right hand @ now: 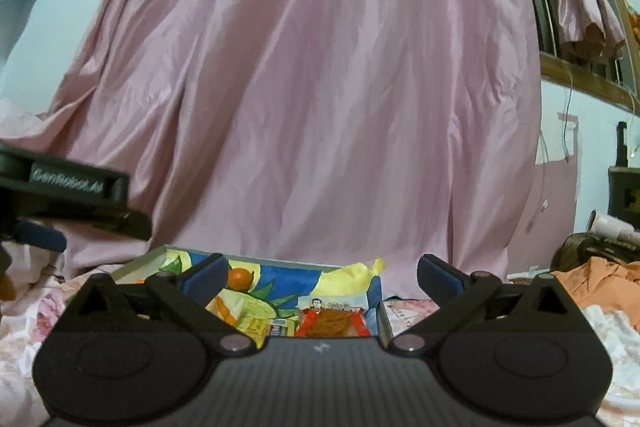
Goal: Organize snacks
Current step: 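Withdraw both grippers from the tray back over the remaining snacks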
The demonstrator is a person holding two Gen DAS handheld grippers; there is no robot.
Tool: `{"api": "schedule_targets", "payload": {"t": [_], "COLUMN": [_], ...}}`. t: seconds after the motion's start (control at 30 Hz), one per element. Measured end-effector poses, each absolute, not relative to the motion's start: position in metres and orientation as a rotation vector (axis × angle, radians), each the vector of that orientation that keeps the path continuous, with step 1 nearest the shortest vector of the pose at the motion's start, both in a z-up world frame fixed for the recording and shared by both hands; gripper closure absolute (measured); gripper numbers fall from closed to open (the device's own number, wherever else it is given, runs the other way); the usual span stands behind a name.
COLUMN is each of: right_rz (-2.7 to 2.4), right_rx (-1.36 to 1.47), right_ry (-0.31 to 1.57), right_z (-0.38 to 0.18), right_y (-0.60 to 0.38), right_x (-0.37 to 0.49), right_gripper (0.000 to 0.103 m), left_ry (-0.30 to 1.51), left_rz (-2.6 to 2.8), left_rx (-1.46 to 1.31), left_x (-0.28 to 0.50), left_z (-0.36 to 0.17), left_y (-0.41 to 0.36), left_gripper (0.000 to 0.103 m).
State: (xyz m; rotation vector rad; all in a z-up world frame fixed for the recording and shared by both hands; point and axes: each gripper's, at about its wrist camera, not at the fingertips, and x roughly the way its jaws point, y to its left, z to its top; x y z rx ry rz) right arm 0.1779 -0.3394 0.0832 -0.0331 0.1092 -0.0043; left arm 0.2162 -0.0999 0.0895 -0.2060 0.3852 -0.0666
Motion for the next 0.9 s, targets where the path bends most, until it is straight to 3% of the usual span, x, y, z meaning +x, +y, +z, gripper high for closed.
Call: {"api": "schedule_targets", "payload": {"t": [0.9], "right_rz": [0.05], "right_rx": [-0.224], "right_ry": [0.161], "right_z": [0.064], "right_y": [-0.278], "right_x": [0.052], "right_gripper": [0.0], "left_ry": [0.442], "left_rz": [-0.072], "left_rx": [-0.103], "left_x": [0.093], "left_z": [0.038], "left_y": [-0.05], "left_gripper": [0.001]}}
